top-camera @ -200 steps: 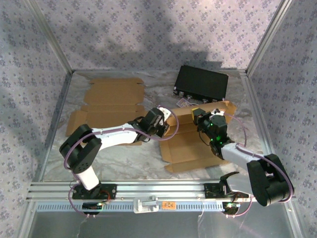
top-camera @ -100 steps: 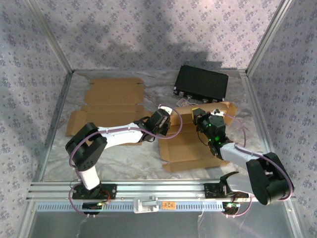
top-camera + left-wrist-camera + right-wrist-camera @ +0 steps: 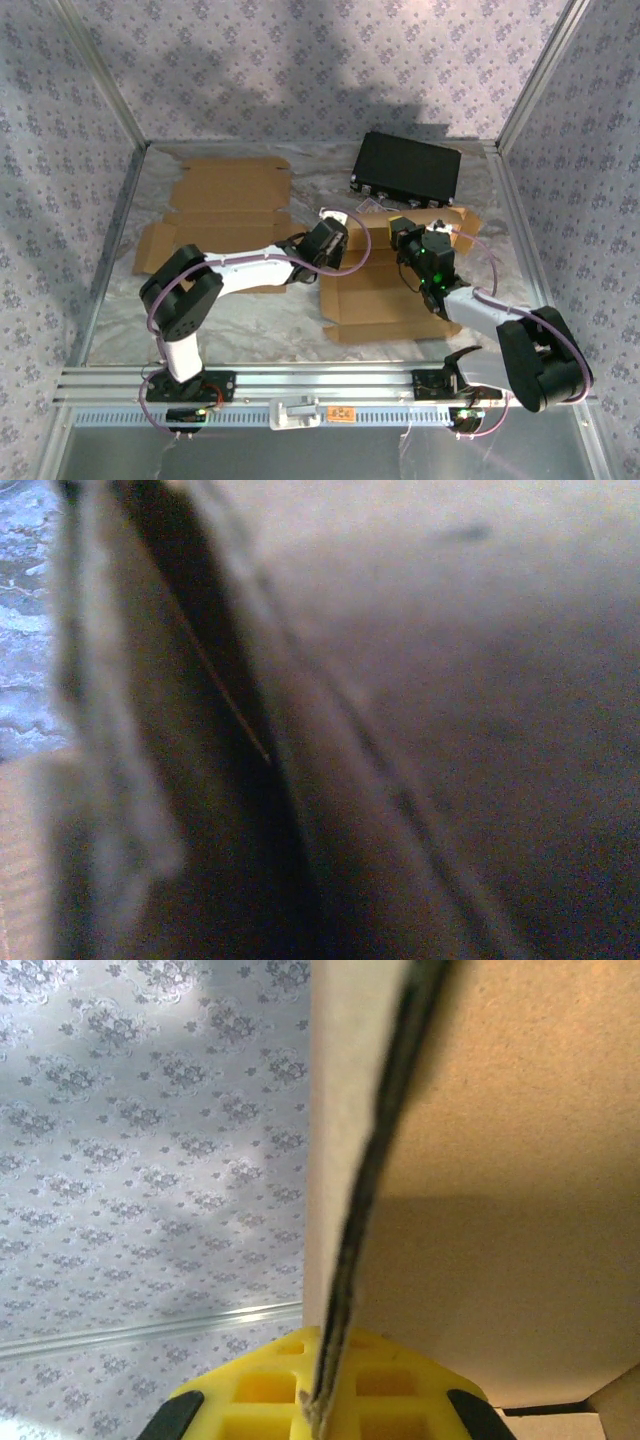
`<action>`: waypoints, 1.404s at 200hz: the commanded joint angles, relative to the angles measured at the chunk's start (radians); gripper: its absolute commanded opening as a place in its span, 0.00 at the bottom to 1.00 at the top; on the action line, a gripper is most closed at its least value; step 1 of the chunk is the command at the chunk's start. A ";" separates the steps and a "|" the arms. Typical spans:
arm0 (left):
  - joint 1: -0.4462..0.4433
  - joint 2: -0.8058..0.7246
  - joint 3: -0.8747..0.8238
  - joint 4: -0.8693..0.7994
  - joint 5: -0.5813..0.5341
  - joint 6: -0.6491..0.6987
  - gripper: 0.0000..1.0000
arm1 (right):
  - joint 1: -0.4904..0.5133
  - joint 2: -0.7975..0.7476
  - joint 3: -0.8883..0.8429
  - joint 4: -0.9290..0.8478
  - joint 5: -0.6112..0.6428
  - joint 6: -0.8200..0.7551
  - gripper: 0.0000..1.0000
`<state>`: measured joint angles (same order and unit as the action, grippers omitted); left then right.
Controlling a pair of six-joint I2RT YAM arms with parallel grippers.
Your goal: Fold the paper box
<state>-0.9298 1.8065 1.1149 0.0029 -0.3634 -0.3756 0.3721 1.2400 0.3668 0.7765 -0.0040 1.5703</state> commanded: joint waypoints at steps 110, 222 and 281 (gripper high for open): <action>-0.049 0.082 0.122 -0.099 -0.151 -0.108 0.07 | 0.039 -0.023 0.048 -0.228 -0.036 0.034 0.00; -0.029 0.120 0.156 -0.090 -0.179 -0.111 0.00 | 0.021 -0.028 0.069 -0.274 -0.045 0.040 0.00; -0.006 0.040 0.196 -0.220 -0.248 -0.131 0.00 | -0.038 -0.121 0.195 -0.534 -0.090 -0.036 0.52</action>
<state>-0.9581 1.9018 1.2613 -0.1379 -0.5648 -0.5030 0.3653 1.1763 0.4881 0.4419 -0.0238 1.5929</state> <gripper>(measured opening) 0.073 0.426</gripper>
